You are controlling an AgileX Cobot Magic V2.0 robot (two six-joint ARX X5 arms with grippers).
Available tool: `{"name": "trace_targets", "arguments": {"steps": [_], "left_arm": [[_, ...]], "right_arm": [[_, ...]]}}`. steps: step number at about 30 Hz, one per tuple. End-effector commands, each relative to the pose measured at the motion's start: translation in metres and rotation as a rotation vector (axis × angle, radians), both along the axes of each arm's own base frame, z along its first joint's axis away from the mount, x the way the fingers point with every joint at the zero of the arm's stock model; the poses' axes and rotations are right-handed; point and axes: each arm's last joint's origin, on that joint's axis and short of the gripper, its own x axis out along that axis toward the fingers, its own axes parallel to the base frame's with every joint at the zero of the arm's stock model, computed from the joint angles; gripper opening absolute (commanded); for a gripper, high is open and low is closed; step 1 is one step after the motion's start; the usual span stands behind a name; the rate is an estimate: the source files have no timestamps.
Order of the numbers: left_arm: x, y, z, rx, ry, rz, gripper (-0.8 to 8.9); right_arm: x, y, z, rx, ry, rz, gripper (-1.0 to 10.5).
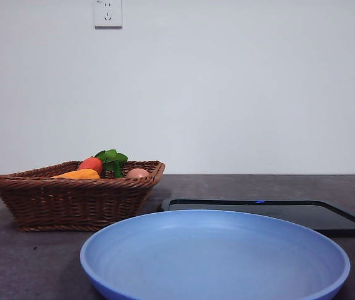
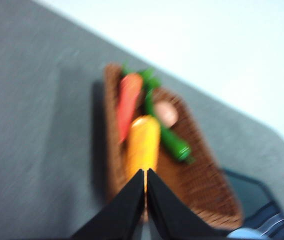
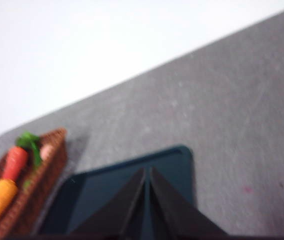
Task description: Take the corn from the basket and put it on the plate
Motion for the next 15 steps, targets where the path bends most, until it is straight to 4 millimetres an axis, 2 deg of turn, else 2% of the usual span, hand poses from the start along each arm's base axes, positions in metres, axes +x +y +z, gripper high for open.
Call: {"name": "trace_targets", "arguments": {"steps": [1,8,15], "left_arm": [[-0.004,-0.001,0.016,-0.02,-0.027,-0.013,0.07],[-0.011,-0.003,0.051,0.007,0.001,-0.062,0.07],[-0.007,-0.005,0.081,0.059,0.081,-0.186,0.07]], "right_arm": [[-0.008,0.001,0.017,0.013,-0.009,-0.005,0.0],[-0.018,0.002,0.047,-0.082,0.066,0.04,0.0],[-0.011,0.006,0.066,-0.14,0.172,0.229,0.0]]}}
